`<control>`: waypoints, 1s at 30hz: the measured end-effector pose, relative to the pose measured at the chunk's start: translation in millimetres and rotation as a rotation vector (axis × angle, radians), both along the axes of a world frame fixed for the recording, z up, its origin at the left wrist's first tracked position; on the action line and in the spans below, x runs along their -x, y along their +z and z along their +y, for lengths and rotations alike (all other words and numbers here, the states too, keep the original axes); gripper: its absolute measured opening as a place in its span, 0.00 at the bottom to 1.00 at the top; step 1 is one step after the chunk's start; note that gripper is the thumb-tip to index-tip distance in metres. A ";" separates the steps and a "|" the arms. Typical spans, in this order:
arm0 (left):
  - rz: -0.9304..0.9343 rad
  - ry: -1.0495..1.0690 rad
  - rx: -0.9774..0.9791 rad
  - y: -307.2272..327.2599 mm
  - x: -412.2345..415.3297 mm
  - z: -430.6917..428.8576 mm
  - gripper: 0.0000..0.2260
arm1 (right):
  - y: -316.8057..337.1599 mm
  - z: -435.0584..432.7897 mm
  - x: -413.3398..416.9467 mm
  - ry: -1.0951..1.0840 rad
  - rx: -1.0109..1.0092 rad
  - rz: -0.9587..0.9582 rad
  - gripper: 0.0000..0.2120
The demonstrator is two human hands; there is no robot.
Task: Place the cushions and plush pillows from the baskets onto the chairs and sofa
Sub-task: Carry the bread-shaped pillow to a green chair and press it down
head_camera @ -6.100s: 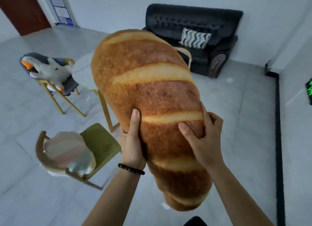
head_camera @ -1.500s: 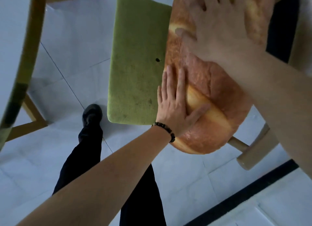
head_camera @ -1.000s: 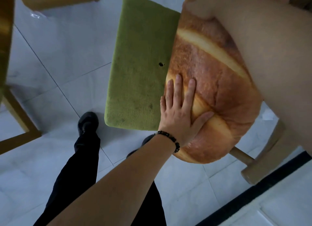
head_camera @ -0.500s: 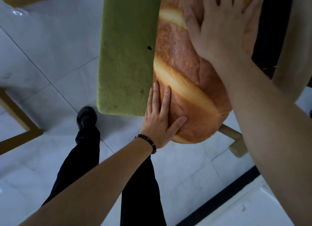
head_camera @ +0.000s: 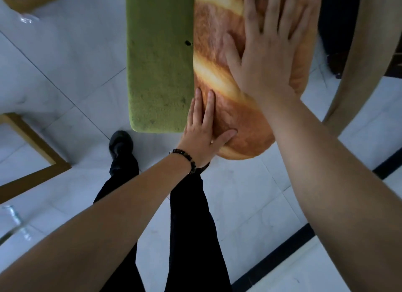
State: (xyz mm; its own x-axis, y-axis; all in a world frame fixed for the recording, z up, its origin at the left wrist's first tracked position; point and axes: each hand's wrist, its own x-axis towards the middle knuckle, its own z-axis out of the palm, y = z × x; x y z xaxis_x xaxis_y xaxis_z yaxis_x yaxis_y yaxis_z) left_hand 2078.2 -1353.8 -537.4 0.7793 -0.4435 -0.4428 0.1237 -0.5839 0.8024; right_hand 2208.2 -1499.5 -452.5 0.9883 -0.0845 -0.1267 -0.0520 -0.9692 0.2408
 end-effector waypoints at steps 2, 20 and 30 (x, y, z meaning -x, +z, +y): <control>0.017 -0.053 -0.035 16.3 -5.3 12.3 0.41 | 8.1 0.5 1.7 -0.001 -0.001 0.021 0.35; -0.111 0.734 -0.045 408.7 30.3 288.0 0.17 | 311.4 111.4 234.1 -0.645 -1.317 -0.006 0.20; -0.204 1.435 0.085 449.0 212.8 254.1 0.22 | 352.7 53.5 218.1 -0.263 -1.477 0.199 0.16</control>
